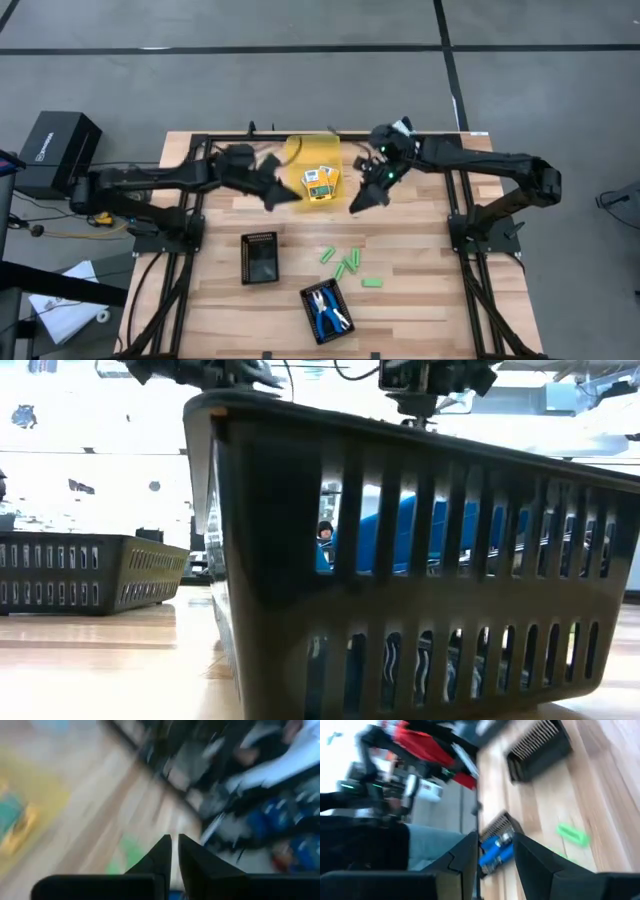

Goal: Pick & Place School Supplies
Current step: Put the green eraser into the left black bin

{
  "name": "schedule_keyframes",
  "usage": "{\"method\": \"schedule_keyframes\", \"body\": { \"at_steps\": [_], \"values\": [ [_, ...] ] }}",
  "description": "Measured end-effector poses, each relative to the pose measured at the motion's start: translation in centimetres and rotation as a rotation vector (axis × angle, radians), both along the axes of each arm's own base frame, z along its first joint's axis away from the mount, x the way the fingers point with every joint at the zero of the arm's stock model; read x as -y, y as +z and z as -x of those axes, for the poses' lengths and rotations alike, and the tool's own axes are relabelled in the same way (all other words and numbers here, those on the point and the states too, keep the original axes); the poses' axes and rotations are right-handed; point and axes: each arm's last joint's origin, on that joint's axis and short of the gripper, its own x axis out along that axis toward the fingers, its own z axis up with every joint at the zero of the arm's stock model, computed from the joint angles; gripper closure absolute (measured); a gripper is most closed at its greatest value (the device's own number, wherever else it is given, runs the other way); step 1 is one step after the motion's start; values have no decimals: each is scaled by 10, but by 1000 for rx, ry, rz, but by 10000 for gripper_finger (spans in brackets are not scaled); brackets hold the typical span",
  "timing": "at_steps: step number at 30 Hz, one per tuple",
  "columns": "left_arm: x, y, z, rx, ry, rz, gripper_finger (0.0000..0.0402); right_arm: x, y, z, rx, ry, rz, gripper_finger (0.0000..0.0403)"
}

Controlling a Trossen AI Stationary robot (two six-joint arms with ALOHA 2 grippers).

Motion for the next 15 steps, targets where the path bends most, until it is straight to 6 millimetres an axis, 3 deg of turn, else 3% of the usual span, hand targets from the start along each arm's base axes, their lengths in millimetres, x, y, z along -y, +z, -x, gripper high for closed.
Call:
{"method": "schedule_keyframes", "body": {
  "at_steps": [5,10,12,15],
  "values": [
    [-11,24,15,156,90,-48,332,-24,-17,2,-185,5,56,285],
    [-14,27,21,164,106,-82,288,-36,-37,-7,-318,-36,125,285],
    [-14,27,20,163,100,-88,274,-39,-44,-20,-321,-66,136,285],
    [-13,25,17,157,86,-85,260,-46,-70,-32,-421,-68,111,285]
  ]
}}
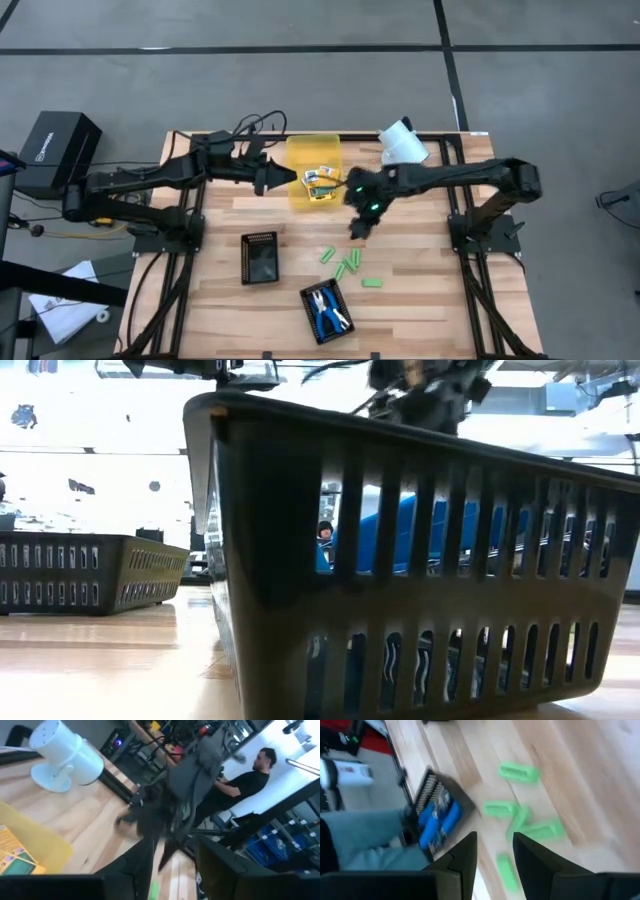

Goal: Pick & Place School Supplies
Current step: Put the green eraser into the left black bin

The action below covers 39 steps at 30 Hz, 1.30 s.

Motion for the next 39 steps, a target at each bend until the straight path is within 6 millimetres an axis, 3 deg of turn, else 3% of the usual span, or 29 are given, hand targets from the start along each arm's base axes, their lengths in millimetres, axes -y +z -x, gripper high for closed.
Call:
{"method": "schedule_keyframes", "body": {
  "at_steps": [7,12,24,39],
  "values": [
    [2,0,0,-1,-38,-7,257,-14,-44,-25,-91,-3,-42,285],
    [3,0,1,2,-67,-3,264,-22,-62,-32,-135,15,-63,285],
    [3,0,1,0,-68,-2,275,-37,-65,-28,-167,33,-12,285],
    [3,0,1,1,-77,0,277,-32,-75,-25,-159,-14,19,285]
  ]
}}
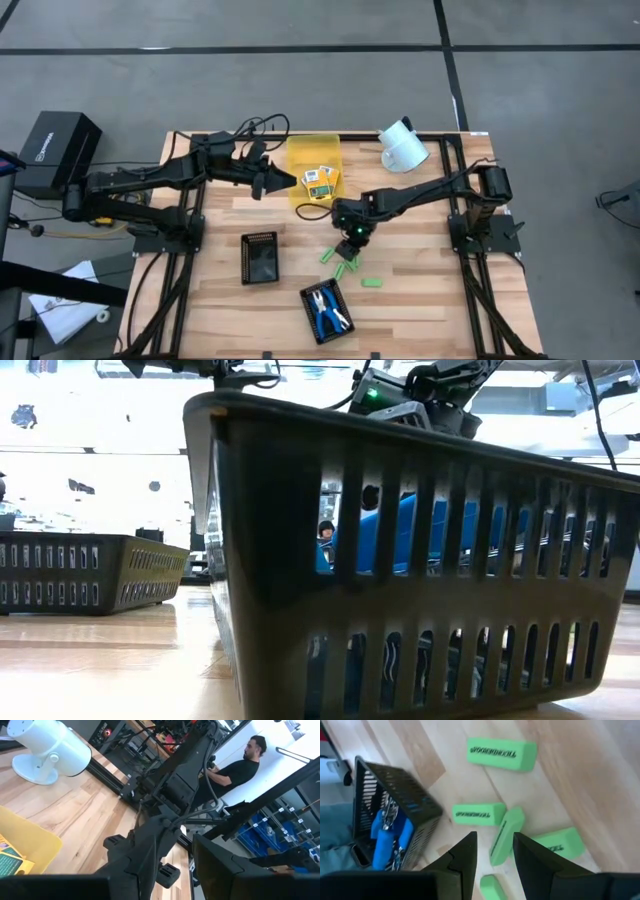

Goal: Pick & Place School Supplies
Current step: Put the green eraser into the left black bin

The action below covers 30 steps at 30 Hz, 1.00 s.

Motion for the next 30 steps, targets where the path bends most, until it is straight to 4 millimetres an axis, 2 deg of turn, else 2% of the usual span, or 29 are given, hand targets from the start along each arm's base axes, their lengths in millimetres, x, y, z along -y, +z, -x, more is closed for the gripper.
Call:
{"method": "schedule_keyframes", "body": {
  "at_steps": [14,17,23,27,30],
  "values": [
    [0,0,0,0,-11,5,280,-2,0,-2,17,-25,37,285],
    [0,0,0,0,-10,5,280,-11,4,-9,79,-41,-2,285],
    [0,0,0,0,-10,4,280,-37,22,-27,349,-42,6,285],
    [1,0,0,1,-21,6,280,-45,21,-26,354,-76,81,285],
    [2,0,0,3,-61,11,280,-49,13,-22,277,-90,102,285]
  ]
}}
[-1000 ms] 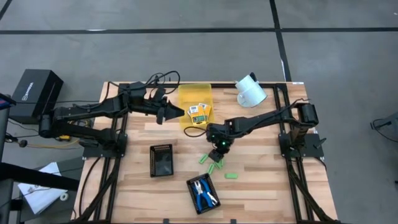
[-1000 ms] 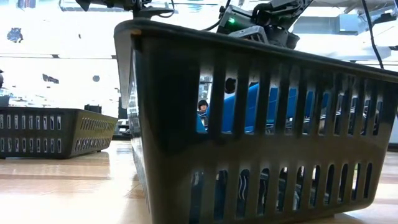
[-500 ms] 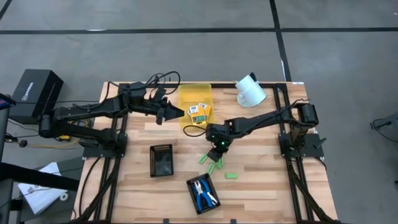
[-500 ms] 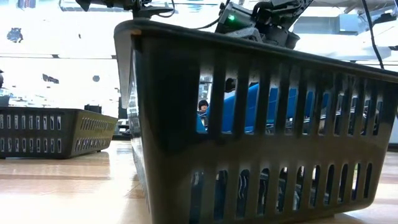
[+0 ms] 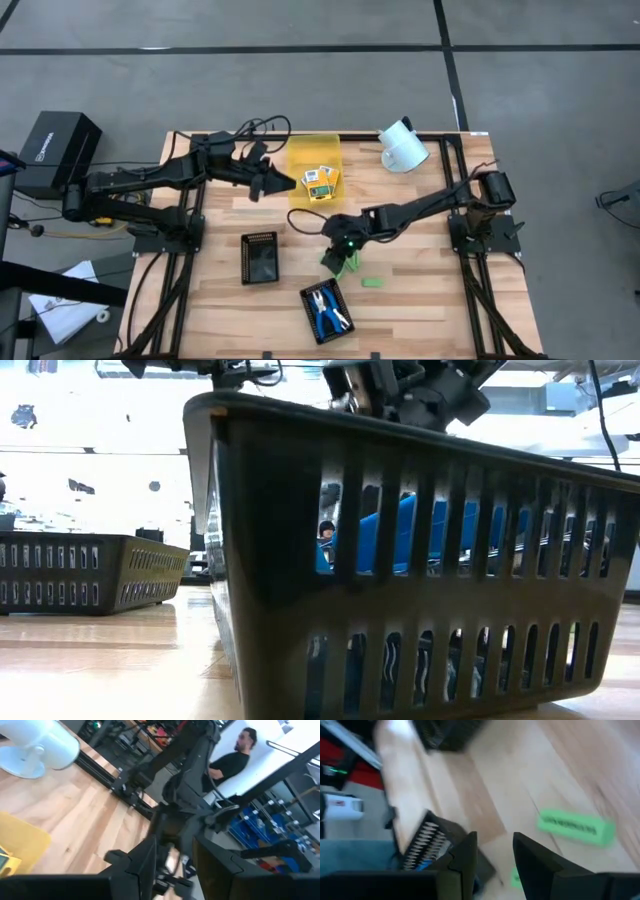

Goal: Pick & Place School Supplies
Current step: Put the green eraser into the left black bin

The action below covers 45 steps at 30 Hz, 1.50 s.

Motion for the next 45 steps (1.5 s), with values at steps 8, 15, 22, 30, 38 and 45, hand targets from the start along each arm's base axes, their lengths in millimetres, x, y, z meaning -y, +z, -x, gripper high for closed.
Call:
{"method": "schedule_keyframes", "body": {
  "at_steps": [8,15,22,30,38,45],
  "values": [
    [0,0,0,0,-7,1,280,5,-17,16,-225,1,39,285],
    [2,0,0,3,-52,9,280,15,-18,17,-247,4,47,285],
    [2,0,0,3,-56,10,280,20,-20,20,-292,17,54,285],
    [2,0,0,3,-63,12,280,17,-22,22,-310,28,63,285],
    [2,0,0,-3,-69,17,280,7,-42,18,-344,68,23,285],
    [4,0,1,-2,-109,25,280,4,-45,14,-321,66,11,285]
  ]
}}
